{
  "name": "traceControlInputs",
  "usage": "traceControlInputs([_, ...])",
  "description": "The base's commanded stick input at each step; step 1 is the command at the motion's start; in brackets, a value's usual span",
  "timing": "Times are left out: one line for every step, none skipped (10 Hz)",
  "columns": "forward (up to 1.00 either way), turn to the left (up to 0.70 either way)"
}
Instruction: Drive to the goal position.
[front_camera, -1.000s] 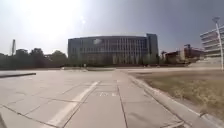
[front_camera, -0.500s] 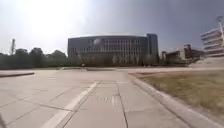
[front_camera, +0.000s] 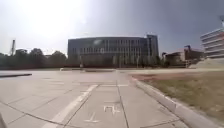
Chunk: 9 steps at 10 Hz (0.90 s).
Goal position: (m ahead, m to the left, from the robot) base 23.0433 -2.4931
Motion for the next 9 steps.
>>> traceControlInputs([0.70,0.00])
traceControlInputs([0.70,0.00])
traceControlInputs([0.70,0.00])
traceControlInputs([0.70,0.00])
traceControlInputs([0.70,0.00])
traceControlInputs([0.70,0.00])
traceControlInputs([0.70,0.00])
traceControlInputs([0.70,0.00])
traceControlInputs([0.70,0.00])
